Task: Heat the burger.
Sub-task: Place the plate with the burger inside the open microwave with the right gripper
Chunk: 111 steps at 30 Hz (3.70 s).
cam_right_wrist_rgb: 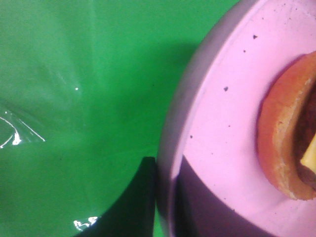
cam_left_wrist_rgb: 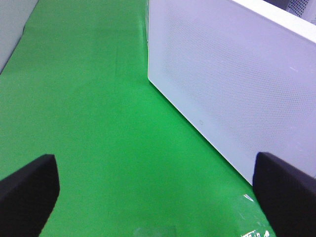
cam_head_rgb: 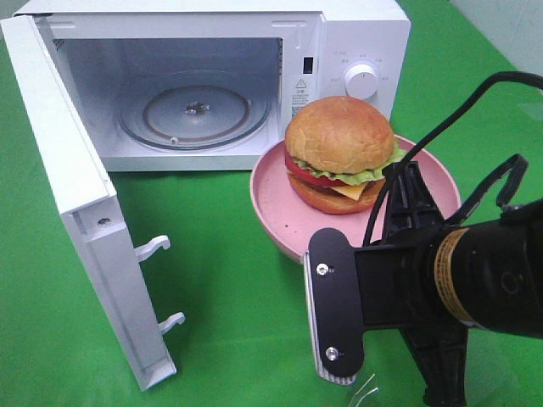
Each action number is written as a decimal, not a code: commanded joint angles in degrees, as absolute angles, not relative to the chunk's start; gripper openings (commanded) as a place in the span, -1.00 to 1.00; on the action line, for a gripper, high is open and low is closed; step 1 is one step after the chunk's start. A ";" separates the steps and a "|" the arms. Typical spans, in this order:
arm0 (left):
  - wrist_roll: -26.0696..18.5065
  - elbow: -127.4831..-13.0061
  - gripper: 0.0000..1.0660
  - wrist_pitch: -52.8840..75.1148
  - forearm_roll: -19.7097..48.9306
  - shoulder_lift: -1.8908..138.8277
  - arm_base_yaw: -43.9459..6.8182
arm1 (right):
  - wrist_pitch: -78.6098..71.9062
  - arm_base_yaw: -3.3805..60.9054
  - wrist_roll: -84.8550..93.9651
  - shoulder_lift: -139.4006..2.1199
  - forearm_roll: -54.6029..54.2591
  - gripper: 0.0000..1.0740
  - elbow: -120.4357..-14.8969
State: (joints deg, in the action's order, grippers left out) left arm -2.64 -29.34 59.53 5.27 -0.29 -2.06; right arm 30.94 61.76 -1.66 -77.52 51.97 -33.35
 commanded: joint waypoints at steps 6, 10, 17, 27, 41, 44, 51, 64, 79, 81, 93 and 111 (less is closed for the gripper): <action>-2.29 -29.22 0.88 59.30 5.10 -1.38 -1.83 | 20.86 53.34 19.14 -77.18 49.27 -1.00 -33.46; -2.29 -29.22 0.88 59.30 5.10 -1.38 -1.83 | 18.74 51.22 26.24 -77.18 46.41 -1.00 -33.46; -2.29 -29.22 0.88 59.30 5.10 -1.38 -1.83 | 13.92 45.21 49.05 -77.18 32.72 -1.00 -33.46; -2.29 -29.22 0.88 59.30 5.10 -1.38 -1.83 | 13.35 37.93 84.51 -77.29 9.68 -1.00 -33.52; -2.29 -29.22 0.88 59.30 5.10 -1.38 -1.83 | 14.04 34.61 97.40 -77.46 0.00 -1.00 -33.52; -2.29 -29.22 0.88 59.30 5.10 -1.38 -1.83 | 13.98 34.66 97.35 -77.46 0.34 -1.00 -33.58; -2.29 -29.22 0.88 59.30 5.10 -1.38 -1.83 | 13.81 35.75 97.12 -77.46 0.00 -1.00 -36.10; -2.29 -29.22 0.88 59.30 5.10 -1.38 -1.83 | 12.78 38.67 97.12 -79.70 0.00 -1.00 -37.53; -2.29 -29.22 0.88 59.30 5.10 -1.38 -1.83 | 11.23 38.67 95.57 -84.28 0.00 -1.00 -41.65; -2.29 -29.22 0.88 59.30 5.10 -1.38 -1.83 | 10.83 39.42 95.57 -86.17 0.00 -1.00 -43.49; -2.29 -29.22 0.88 59.30 5.10 -1.38 -1.83 | 10.66 40.68 94.60 -92.42 0.00 -1.00 -49.05; -2.29 -29.22 0.88 59.30 5.10 -1.38 -1.83 | 15.41 40.68 93.62 -101.13 0.00 -1.00 -60.68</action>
State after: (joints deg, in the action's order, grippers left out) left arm -2.64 -29.34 59.53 5.16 -0.29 -2.06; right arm 18.05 40.68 94.48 -100.96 0.00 -58.33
